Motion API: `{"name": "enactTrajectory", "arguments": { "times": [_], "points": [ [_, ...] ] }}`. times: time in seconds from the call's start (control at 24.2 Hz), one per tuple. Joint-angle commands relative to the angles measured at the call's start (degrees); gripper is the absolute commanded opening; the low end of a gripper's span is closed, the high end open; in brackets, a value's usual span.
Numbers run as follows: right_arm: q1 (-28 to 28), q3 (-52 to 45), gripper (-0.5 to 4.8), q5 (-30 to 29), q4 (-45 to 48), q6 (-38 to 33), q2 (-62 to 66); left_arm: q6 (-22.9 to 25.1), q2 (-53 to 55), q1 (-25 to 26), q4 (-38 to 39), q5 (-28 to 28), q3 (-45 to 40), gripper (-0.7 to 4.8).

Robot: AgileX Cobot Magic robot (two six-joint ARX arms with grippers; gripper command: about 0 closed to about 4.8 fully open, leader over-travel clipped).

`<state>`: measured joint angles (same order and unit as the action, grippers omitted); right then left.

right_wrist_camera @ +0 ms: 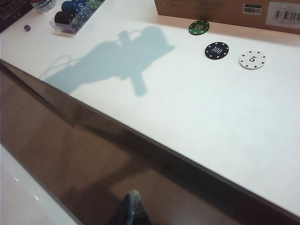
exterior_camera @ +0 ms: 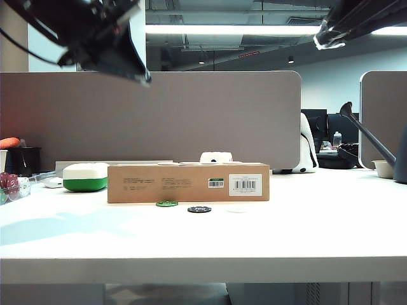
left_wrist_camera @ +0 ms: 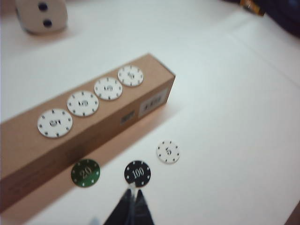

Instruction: Push the chip, whose value equals the sum of all the chip values on the rectangular box, forward next to the box.

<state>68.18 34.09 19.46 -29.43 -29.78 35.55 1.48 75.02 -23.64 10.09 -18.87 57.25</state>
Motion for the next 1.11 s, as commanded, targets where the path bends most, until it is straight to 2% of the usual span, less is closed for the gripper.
{"name": "enactTrajectory", "arguments": {
  "times": [0.04,0.33,0.41,0.45,0.58,0.62,0.7,0.74,0.83,0.95,1.11],
  "points": [
    [0.0,0.2,-0.04,0.0,0.7,-0.2,-0.1,0.0,-4.0,0.0,-0.7,-0.3,0.1,-0.05],
    [0.0,0.2,-0.04,0.0,0.7,-0.2,-0.1,0.3,-17.5,1.8,-0.2,-0.3,0.1,-0.05],
    [0.0,0.2,-0.04,0.0,0.7,-0.2,-0.1,6.3,-23.4,4.3,2.2,-0.2,0.1,-0.05],
    [0.0,0.2,-0.04,0.0,0.7,-0.2,-0.1,11.3,-27.8,7.0,6.4,0.5,0.1,-0.05],
    [0.0,0.2,-0.04,0.0,0.7,-0.2,-0.1,15.7,-34.4,12.0,14.6,4.3,0.0,-0.05],
    [0.0,0.2,-0.04,0.0,0.7,-0.2,-0.1,16.1,-37.9,14.4,18.7,7.4,-0.9,-0.05],
    [0.0,0.2,-0.04,-0.1,0.7,-0.2,-0.1,16.0,-45.1,18.0,21.1,14.0,-5.0,-0.05],
    [0.0,0.2,-0.04,-0.1,0.8,-0.2,-0.1,15.8,-47.9,19.2,21.0,15.0,-7.2,-0.05],
    [0.0,0.2,-0.04,-0.1,0.7,-0.2,-0.1,14.3,-54.8,21.9,19.2,15.1,-13.3,-0.05],
    [0.0,0.2,-0.04,-0.1,0.7,-0.2,-0.1,8.5,-67.0,25.4,13.6,15.2,-24.6,-0.05],
    [0.0,0.2,-0.04,-0.1,0.8,-0.2,-0.1,6.3,-75.1,26.5,10.7,16.4,-32.1,-0.05]
  ]
}}
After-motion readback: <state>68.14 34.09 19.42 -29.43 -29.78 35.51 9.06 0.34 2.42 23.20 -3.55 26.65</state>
